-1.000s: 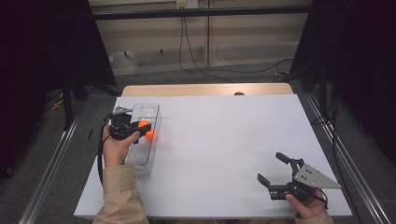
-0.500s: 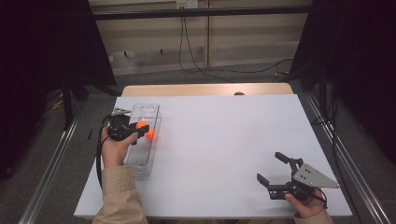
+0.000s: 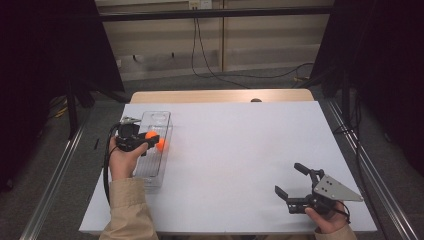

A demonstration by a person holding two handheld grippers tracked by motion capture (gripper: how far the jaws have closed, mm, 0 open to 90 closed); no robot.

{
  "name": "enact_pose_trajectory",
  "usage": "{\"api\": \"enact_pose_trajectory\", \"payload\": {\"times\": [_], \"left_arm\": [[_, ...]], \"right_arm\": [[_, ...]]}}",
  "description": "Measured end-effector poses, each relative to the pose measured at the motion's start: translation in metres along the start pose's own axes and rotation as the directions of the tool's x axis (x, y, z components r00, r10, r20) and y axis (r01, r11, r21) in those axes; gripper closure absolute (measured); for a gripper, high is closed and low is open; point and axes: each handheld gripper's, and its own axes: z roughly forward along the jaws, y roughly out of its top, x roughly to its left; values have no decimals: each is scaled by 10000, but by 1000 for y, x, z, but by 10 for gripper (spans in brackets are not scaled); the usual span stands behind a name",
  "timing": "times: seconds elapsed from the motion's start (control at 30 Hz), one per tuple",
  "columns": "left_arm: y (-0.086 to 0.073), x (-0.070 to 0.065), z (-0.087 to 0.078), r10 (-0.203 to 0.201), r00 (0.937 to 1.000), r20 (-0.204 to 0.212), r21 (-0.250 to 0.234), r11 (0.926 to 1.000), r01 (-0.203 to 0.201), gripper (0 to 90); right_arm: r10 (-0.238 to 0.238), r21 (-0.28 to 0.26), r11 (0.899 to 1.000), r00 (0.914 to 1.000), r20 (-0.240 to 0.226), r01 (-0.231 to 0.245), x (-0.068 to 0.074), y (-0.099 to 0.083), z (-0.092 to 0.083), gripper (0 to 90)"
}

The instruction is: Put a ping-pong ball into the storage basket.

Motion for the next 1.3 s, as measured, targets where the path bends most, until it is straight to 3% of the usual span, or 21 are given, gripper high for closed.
{"api": "enact_pose_trajectory", "payload": {"times": [0.17, 0.87, 1.07, 1.23, 1.3], "left_arm": [[0, 0, 0, -14, 10000, -34, 9, 10000, 14, 504], [0, -4, -2, 131, 9999, 56, -197, 9997, -130, 286], [1, -11, -6, 413, 9986, 340, -647, 9971, -390, 215], [-6, -15, -10, 383, 9970, 667, -1108, 9934, -307, 172], [-10, -17, -12, 401, 9975, 580, -1123, 9931, -334, 141]], "right_arm": [[1, -10, 10000, 10000, 12, -1, 0, 0, 0, 41], [29, 8, 10000, 10000, 2, -29, 0, 0, 1, 41], [48, 5, 10000, 10000, 31, -48, 0, 0, 1, 41], [14, 2, 10000, 10000, 15, -14, 0, 0, 1, 41], [-11, 15, 10000, 10000, 2, 11, 1, 0, 1, 41]]}}
